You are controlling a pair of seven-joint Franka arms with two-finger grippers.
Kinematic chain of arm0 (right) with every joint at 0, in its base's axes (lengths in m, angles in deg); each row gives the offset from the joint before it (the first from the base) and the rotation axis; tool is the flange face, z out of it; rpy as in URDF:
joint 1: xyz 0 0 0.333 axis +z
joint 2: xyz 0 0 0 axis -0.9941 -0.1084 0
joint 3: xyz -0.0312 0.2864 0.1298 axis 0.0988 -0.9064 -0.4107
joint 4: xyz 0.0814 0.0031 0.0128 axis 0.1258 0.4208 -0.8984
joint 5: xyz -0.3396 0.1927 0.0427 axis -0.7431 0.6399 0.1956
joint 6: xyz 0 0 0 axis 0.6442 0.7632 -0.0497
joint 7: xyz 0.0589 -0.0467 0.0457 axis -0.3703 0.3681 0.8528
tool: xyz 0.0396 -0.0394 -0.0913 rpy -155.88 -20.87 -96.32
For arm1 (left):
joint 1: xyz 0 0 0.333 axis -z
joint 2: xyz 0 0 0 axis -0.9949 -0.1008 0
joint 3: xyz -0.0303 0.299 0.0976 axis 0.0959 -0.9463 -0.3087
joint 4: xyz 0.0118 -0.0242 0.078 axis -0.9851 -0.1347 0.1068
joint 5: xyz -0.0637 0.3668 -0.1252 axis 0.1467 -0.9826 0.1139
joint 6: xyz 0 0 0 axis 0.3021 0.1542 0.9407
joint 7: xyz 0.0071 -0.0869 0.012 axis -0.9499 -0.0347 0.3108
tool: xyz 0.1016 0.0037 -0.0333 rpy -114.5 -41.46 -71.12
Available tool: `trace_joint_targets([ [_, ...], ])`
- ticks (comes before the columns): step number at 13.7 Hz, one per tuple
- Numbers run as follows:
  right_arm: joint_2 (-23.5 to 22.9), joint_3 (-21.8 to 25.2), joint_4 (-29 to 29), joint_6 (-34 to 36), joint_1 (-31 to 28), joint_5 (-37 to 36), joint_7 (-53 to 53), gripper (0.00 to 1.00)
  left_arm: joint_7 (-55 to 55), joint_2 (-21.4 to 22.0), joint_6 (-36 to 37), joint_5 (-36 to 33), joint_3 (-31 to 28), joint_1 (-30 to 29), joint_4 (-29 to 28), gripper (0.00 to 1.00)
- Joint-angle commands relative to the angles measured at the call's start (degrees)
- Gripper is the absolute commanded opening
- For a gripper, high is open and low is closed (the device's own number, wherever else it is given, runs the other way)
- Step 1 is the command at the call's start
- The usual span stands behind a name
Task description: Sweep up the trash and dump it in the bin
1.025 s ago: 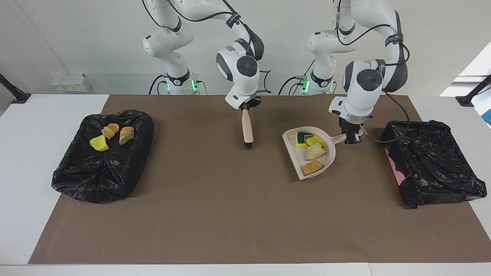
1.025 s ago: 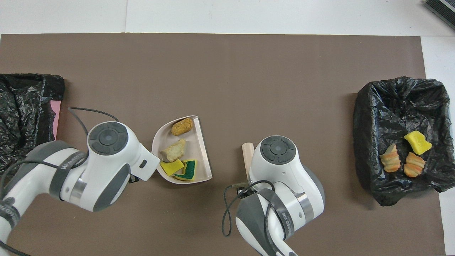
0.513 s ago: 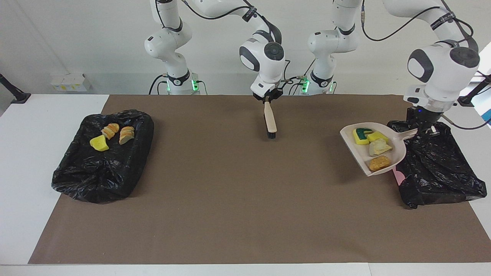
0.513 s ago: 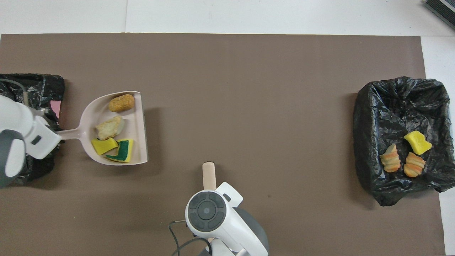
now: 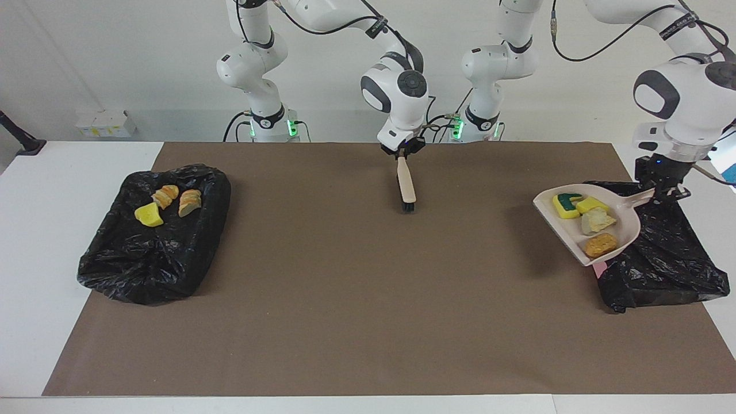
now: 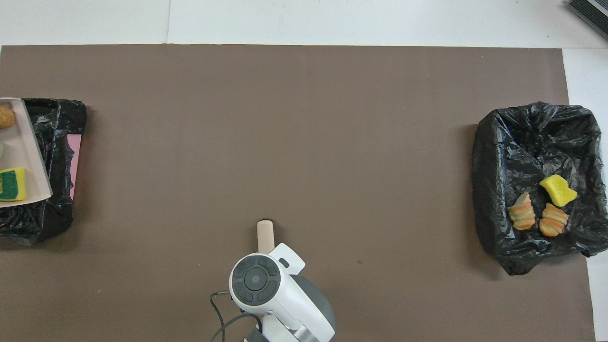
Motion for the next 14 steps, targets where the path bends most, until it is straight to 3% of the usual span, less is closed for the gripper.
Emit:
trace_joint_targets([
  [1,0.7,0.2,-2.2,2.0,-0.9,0.1,-0.2,1.0,-0.2,-4.3,-2.3,-8.6,-0.5,-0.9,6.3,0.0],
  [5,2.2,0.5,-5.9,7.6,-4.9,-2.8,1.4,1.0,2.2,-4.1,-6.3,-18.1,-0.5,-1.7,6.2,0.0],
  [10,4.7,0.6,-13.9,20.6,-16.3,-5.4,17.4,1.0,4.5,-1.5,-5.2,-28.1,-0.5,-1.2,5.7,0.0],
  [14,5.0,0.6,-19.6,28.1,-24.7,-10.7,30.4,1.0,11.7,-0.1,2.1,-33.5,-0.4,-0.2,5.7,0.0],
])
